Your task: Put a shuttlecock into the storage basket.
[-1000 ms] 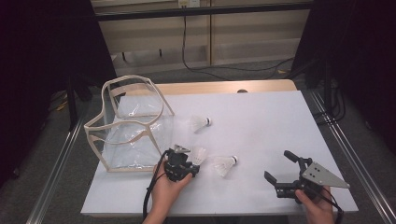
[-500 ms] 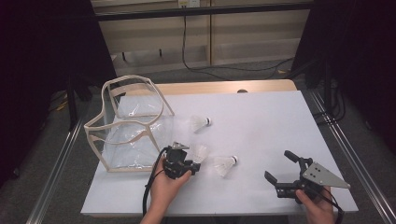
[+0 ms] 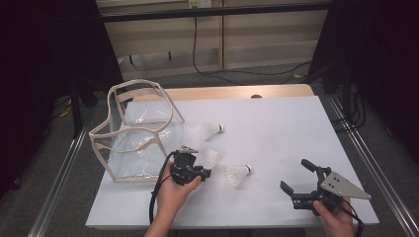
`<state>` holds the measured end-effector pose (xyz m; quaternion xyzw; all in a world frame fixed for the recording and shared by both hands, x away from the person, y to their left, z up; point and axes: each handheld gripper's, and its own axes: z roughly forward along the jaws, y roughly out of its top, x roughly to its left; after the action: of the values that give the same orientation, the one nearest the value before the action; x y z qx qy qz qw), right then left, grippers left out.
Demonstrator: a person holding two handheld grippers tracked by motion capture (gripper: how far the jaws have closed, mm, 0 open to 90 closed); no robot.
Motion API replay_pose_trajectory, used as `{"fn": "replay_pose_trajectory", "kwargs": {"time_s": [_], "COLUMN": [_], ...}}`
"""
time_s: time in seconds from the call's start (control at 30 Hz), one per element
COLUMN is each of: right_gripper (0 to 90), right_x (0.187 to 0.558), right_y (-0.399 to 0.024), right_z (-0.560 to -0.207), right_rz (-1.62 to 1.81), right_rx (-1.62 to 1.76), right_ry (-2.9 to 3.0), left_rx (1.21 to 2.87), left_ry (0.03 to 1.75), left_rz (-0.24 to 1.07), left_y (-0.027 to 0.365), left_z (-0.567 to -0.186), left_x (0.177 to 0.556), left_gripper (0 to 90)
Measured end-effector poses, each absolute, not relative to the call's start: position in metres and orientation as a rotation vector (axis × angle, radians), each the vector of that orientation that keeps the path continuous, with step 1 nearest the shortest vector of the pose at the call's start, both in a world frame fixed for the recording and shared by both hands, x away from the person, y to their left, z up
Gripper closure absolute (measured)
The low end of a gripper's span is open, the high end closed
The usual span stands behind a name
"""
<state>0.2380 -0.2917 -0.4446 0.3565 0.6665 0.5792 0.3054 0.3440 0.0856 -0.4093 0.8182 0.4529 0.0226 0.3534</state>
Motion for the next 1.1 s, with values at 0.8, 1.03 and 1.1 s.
{"fn": "replay_pose_trajectory", "kwargs": {"time_s": [0.8,1.03,1.1], "right_gripper": [0.9,0.9,0.9], "right_x": [0.238,0.238,0.239], "right_y": [-0.292,-0.292,-0.292], "right_z": [-0.445,-0.445,-0.446], "right_rz": [1.54,1.541,1.542], "right_rx": [0.95,0.954,0.953], "right_ry": [1.767,1.765,1.767], "left_rx": [2.147,2.15,2.154], "left_ry": [1.133,1.131,1.13], "left_rz": [-0.014,-0.012,-0.018], "left_y": [0.083,0.082,0.081], "left_z": [-0.382,-0.378,-0.376], "left_x": [0.354,0.356,0.356], "left_gripper": [65.3,65.3,65.3]}}
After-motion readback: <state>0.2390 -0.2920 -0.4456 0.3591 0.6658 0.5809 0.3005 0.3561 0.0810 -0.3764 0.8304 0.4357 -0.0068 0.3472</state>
